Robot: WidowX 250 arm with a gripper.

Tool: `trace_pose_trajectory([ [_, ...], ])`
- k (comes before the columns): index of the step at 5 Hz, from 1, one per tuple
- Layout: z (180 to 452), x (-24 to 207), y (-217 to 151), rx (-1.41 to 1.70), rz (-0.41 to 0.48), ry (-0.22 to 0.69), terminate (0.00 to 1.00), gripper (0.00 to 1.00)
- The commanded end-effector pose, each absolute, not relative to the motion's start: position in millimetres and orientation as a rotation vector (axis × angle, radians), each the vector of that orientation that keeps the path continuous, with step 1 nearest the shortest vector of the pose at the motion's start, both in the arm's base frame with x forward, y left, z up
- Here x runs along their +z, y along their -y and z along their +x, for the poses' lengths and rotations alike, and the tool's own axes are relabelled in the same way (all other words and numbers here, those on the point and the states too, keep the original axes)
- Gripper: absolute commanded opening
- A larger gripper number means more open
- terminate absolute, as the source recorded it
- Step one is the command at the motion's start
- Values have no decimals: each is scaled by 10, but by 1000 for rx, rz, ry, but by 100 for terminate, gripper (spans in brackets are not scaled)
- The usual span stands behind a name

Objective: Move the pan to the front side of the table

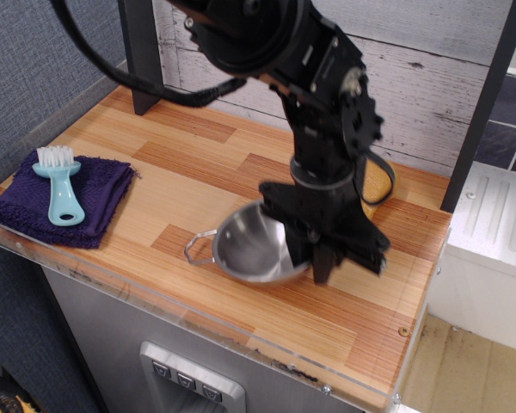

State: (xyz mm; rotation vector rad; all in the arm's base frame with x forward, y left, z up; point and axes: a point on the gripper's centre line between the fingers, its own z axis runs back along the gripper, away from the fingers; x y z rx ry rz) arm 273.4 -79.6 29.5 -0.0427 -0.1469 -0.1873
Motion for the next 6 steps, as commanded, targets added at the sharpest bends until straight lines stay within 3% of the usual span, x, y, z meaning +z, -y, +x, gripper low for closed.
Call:
trace_pose_trajectory([
  [1,2865,818,743,-169,-95,253,0,100],
  [2,3099,1320,461,-62,-134,350,0,100],
  [3,3375,1722,37,38,-99,413,0,100],
  [4,3595,1739,-263,80,-42,393,0,100],
  [5,3707,1520,-460,98,2,264,0,100],
  [6,3707,1439,-534,87,14,194,0,100],
])
